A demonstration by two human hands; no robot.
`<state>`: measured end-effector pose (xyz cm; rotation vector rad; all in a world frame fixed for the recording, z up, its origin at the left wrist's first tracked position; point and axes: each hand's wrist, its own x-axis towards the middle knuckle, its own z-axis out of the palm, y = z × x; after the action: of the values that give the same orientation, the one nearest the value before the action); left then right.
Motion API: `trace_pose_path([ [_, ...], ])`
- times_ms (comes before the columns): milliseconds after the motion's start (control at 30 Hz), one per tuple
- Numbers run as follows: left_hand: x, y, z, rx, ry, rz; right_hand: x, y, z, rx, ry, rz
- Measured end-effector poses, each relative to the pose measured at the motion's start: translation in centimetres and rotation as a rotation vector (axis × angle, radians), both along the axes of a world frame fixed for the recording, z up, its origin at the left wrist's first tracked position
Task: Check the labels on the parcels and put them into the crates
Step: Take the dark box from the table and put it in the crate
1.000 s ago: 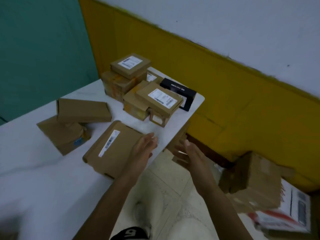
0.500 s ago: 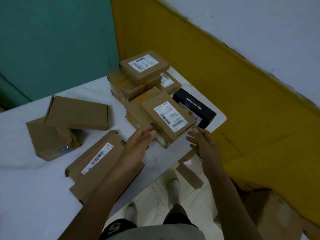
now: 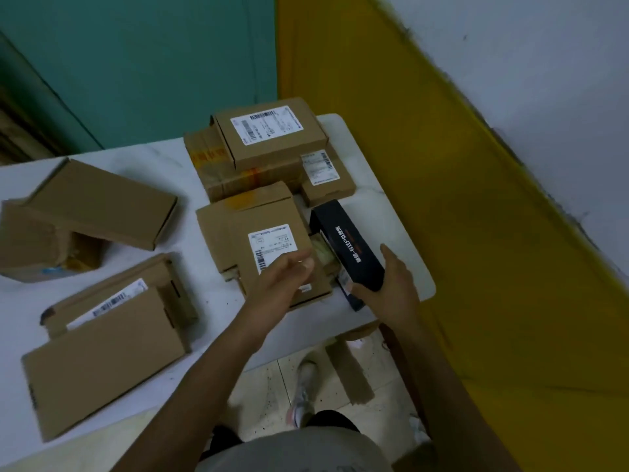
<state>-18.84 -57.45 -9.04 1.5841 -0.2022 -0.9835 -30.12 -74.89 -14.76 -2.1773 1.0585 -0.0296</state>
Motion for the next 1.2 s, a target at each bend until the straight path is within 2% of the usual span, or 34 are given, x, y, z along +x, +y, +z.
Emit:
trace_pose_path([
  [133, -0.8, -1.2, -0.8, 0.04, 0.03, 0.099, 0.1, -0.9, -1.8, 0.099, 0.011, 0.079],
  [233, -1.3, -3.5, -1.9, 0.072, 0.102, 0.112, 0.0, -1.2, -2.3, 0.082, -0.032, 0.07],
  [367, -3.0, -8.3, -3.4, 0.087, 0.203, 0.026, 0.1, -1.1, -2.6, 0.081, -0.067, 0.068],
  [467, -4.3, -10.6, -4.1, 0.088, 0.316, 0.066, -0.3, -0.4, -2.8, 0.025, -0.09, 0.048],
  [567, -4.7, -10.9, -3.8, 0.017, 0.39, 0.099, -1.4, -0.3, -1.7, -0.173, -0.099, 0.075],
  [700, -3.8, -10.1, -1.5, -0.163, 0.395, 0.127, -2.6, 0.5, 0.6, -0.64, -0.354, 0.128],
  [767, -3.0, -9.7, 0.2, -0.239, 0.34, 0.175, -2.2, 1.4, 1.7, -0.75, -0.443, 0.142],
  [833, -2.0, -8.9, 1.4, -0.327, 0.255, 0.253, -1.4, 2.1, 2.5, -0.744, -0.535, 0.198],
  [900, -0.6, -7.5, 2.3, -0.339, 0.126, 0.303, -0.6, 3.2, 3.2, -0.611, -0.643, 0.213],
  [1000, 1.8, -4.4, 3.1, -0.341, 0.009, 0.276, 0.5, 5.1, 4.5, -0.249, -0.715, -0.005],
  [1067, 2.9, -2.2, 3.6, -0.411, 0.023, 0.27, 1.2, 6.3, 5.6, 0.158, -0.774, -0.19],
  [1100, 3.2, -1.2, 3.8, -0.452, 0.055, 0.276, 1.6, 6.8, 6.2, 0.428, -0.816, -0.261],
  [1167, 3.6, 0.8, 4.2, -0.519, 0.115, 0.284, 2.4, 7.2, 7.0, 0.972, -0.867, -0.255],
  [1200, 3.7, 1.7, 4.1, -0.531, 0.128, 0.284, 2.7, 7.4, 7.4, 1.115, -0.874, -0.187],
])
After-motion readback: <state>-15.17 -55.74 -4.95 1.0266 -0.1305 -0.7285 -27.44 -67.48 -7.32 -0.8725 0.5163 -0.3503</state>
